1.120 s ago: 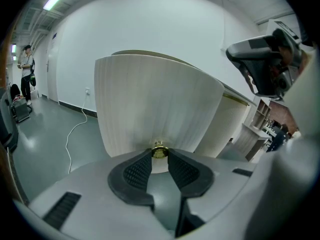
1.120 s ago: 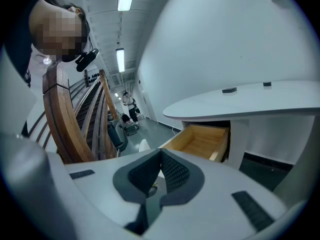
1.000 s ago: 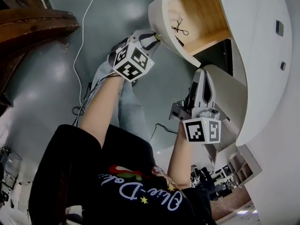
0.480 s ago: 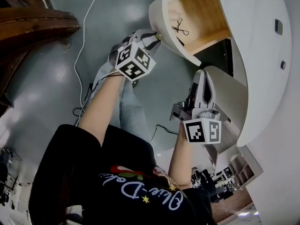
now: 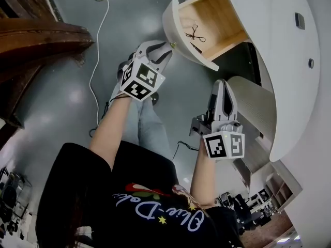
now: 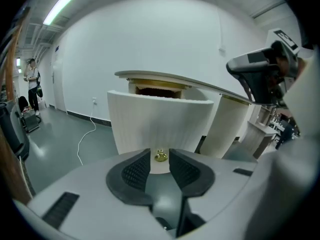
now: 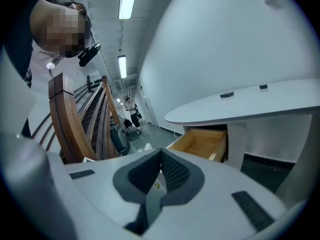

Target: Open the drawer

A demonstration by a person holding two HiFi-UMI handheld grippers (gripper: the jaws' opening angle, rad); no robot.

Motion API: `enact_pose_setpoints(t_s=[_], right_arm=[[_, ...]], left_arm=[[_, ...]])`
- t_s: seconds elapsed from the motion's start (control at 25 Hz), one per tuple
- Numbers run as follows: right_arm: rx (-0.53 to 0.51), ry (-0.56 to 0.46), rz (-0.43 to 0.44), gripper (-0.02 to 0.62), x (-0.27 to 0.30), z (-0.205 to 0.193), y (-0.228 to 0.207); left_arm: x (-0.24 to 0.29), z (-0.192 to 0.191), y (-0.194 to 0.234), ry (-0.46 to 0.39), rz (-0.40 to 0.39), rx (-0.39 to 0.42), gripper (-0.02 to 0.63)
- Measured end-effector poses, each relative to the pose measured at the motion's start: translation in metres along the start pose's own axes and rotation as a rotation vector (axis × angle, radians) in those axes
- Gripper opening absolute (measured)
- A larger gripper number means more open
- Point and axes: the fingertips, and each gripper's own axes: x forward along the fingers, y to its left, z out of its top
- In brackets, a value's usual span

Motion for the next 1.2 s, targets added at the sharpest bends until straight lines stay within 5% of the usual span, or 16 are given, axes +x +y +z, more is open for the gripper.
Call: enact_pose_setpoints(t_s=[0.32,1.2], right_arm=[[0.023,-0.059,-0.003,0.002,-0.025,0.021,0.005],[0.034,-0.227,0.062,0.000,-0.130,0.093,0.053]], left_arm=[[-0.048,0.052,-0.013,-0.088,0.042,0.069,0.008],[-0.168,0.178,-0.112,-0.209,-0.072,0.229,0.005]])
